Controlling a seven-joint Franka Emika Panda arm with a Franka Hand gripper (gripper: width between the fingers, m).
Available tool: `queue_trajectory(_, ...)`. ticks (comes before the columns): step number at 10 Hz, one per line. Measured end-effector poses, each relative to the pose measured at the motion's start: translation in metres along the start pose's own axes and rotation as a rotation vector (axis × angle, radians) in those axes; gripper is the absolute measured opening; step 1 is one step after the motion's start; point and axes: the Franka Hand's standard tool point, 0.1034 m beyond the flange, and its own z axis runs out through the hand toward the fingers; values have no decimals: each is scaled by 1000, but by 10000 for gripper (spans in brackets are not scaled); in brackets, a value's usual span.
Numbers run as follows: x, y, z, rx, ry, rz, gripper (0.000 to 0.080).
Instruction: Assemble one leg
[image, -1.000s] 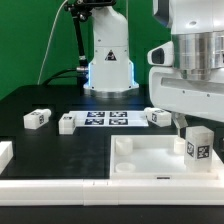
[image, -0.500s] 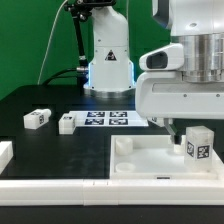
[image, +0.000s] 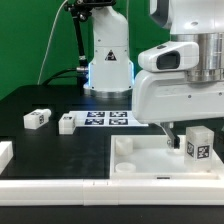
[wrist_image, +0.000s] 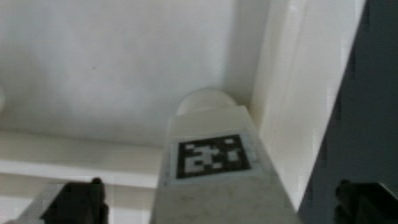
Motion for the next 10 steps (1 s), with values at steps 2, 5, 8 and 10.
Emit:
queue_trajectory(2, 0, 0, 0, 0, 0, 2, 391)
queue_trajectory(5, 0, 0, 0, 0, 0, 30, 288)
queue_trajectory(8, 0, 0, 0, -2, 11, 258, 288)
queue_trajectory(10, 0, 3, 0, -8, 14, 528, 288)
